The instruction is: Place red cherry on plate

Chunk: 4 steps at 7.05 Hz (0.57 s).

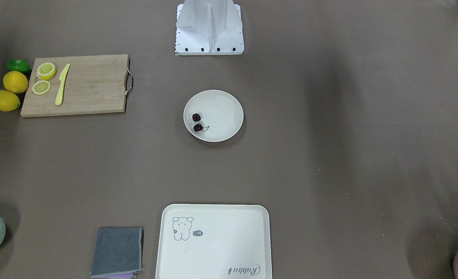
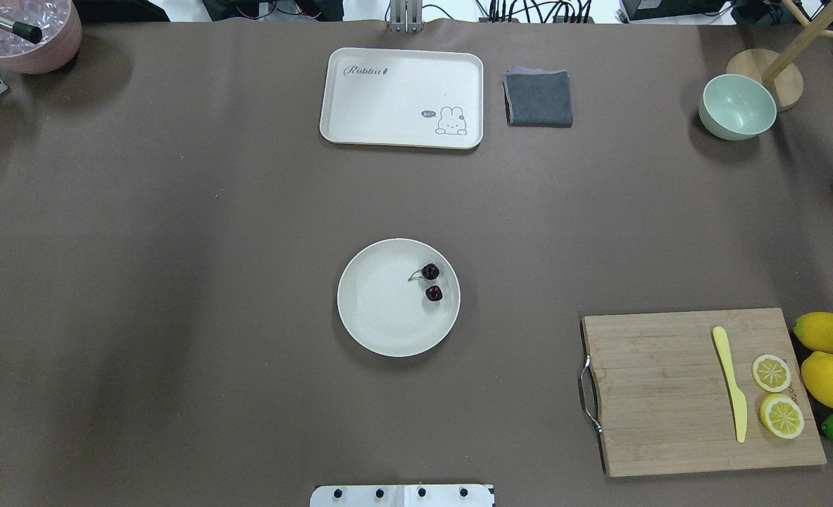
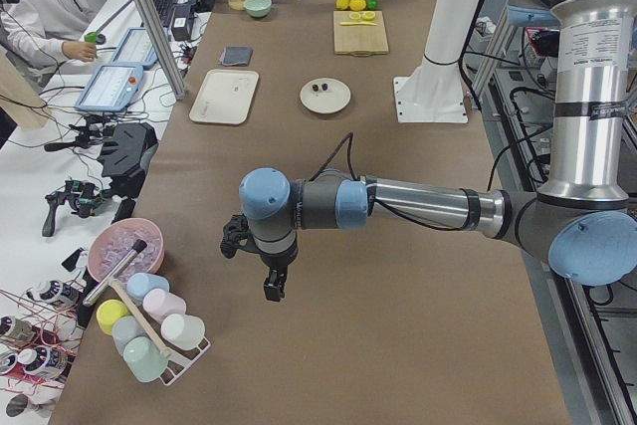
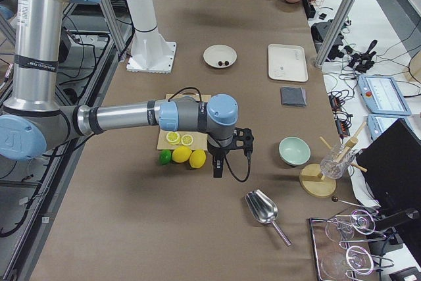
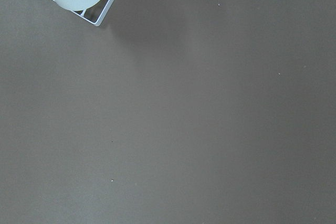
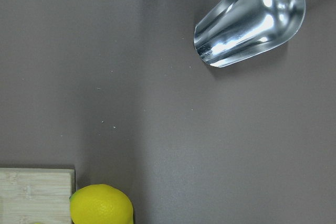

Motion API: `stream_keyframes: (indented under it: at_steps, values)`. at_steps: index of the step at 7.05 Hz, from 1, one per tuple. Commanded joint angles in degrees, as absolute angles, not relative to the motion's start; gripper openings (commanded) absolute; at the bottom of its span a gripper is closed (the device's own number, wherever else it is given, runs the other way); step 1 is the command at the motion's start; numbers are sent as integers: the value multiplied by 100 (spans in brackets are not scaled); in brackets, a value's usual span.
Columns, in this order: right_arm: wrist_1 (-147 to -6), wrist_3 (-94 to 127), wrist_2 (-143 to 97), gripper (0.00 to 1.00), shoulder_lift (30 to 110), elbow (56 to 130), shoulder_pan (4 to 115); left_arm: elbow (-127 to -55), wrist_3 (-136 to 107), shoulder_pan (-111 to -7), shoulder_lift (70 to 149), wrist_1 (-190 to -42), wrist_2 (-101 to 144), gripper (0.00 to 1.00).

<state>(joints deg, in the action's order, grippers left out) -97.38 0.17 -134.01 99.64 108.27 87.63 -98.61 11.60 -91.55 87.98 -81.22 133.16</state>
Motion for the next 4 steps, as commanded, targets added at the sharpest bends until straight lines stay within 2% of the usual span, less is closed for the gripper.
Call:
stream_keyframes:
  at_steps: [1, 4]
  values:
    - [-9738, 18, -13403, 100, 9958, 10846, 8763, -9861, 1160, -9158, 8789, -8121, 13315, 98]
    - [-9747, 26, -13403, 100, 9967, 10951, 8763, -9853, 1160, -9158, 8780, -8121, 13315, 98]
